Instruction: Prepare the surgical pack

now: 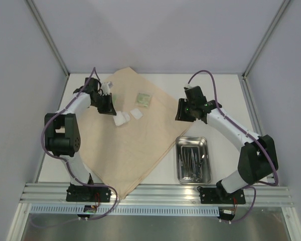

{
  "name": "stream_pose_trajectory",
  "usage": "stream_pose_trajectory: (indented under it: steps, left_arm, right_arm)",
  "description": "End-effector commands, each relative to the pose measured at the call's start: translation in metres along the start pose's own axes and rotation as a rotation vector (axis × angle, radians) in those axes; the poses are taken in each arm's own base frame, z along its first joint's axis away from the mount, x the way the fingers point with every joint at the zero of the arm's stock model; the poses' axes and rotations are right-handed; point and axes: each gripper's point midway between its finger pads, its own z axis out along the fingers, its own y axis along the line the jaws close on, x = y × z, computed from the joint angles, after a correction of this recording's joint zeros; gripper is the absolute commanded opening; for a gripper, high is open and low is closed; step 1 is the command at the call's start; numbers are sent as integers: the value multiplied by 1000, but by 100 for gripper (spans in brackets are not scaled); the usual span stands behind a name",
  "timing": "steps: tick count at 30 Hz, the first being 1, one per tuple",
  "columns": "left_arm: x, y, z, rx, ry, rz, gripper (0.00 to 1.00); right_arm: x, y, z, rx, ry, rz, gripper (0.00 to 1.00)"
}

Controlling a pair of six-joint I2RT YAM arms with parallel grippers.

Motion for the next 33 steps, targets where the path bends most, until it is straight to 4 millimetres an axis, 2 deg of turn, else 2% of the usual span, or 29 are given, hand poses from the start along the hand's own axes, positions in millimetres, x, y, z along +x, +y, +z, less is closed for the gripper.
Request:
stream_pose_trajectory:
  steps: [1,6,12,20,22,24,27,28,31,33]
  left_arm:
    - [-23,-11,11,24,-51,-3,0]
    - [-30,-1,28,5,-51,-53,0]
    - [-37,-1,41,27,-73,-110,0]
    - [-28,12,62,18,-33,-133,1]
    - [-27,16,65,1,-28,-125,7]
    - [-25,16,64,1,-27,-118,19]
    - [-27,16,56,-16,-40,-91,42]
    - [-28,15,50,-24,-50,-68,54]
    - [-26,21,45,-67,-51,-46,65]
    - [-23,22,48,-61,-32,-41,65]
  right_arm:
    - [-12,11,-3,-33,-32,5,37]
    - [-11,10,-2,-28,-29,7,37]
    - [-9,10,2,-28,-19,17,37]
    - [-7,12,5,-33,-9,15,37]
    - [-7,13,5,-34,-8,13,37]
    - [-6,14,5,-33,-8,9,37]
    - [-5,13,5,-32,-2,7,37]
    - [-5,14,6,-34,-1,9,37]
    - [-5,16,6,-39,2,8,37]
    - [-5,16,7,-41,5,6,37]
